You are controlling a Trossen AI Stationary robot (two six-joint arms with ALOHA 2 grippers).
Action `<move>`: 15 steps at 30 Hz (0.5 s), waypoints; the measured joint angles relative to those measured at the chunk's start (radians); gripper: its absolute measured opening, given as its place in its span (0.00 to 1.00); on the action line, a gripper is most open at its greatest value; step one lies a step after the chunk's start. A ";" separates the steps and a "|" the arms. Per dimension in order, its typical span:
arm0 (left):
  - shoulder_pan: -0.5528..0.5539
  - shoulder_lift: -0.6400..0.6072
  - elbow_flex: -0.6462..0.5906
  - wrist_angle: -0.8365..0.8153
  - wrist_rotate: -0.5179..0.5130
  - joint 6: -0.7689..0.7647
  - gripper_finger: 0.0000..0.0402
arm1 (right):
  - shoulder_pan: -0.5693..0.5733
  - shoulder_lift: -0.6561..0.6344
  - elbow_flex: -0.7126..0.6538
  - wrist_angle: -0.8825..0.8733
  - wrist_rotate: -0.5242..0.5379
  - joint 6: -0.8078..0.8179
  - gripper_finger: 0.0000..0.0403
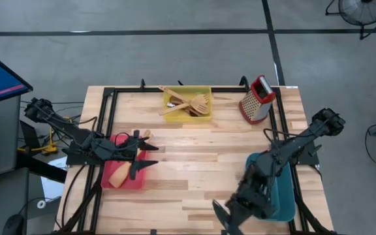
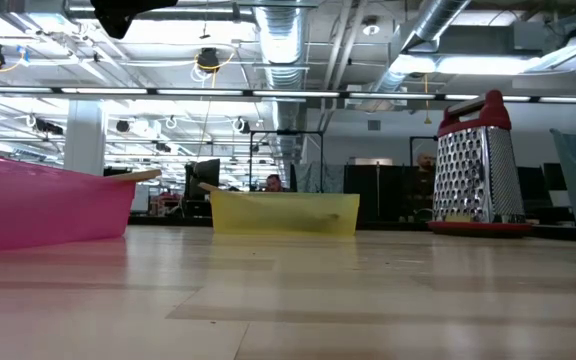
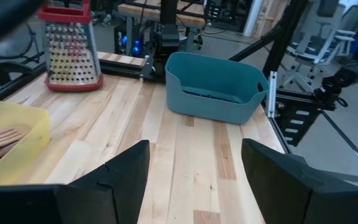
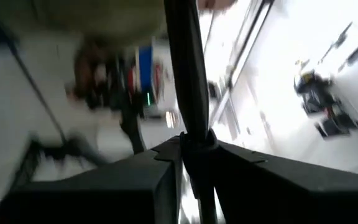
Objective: Pick & Place Kitchen Items
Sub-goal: Put the black knife into the blue bin
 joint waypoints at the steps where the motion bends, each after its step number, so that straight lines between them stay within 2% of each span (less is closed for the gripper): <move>1: 0.000 0.000 0.000 0.000 -0.008 0.000 0.59 | 0.000 0.000 0.000 0.001 -0.050 0.031 0.15; 5: 0.000 0.000 0.000 0.000 -0.031 0.000 0.59 | 0.001 0.000 0.000 0.024 -0.265 0.145 0.15; 8: 0.000 0.000 0.000 0.000 -0.047 0.000 0.59 | 0.005 0.000 0.000 0.072 -0.380 0.239 0.15; 12: 0.004 0.000 0.000 0.000 -0.052 0.000 0.59 | 0.020 0.000 0.000 0.072 -0.427 0.374 0.15; 15: 0.004 0.000 0.000 0.000 -0.056 0.000 0.59 | 0.037 0.000 0.000 0.095 -0.426 0.569 0.15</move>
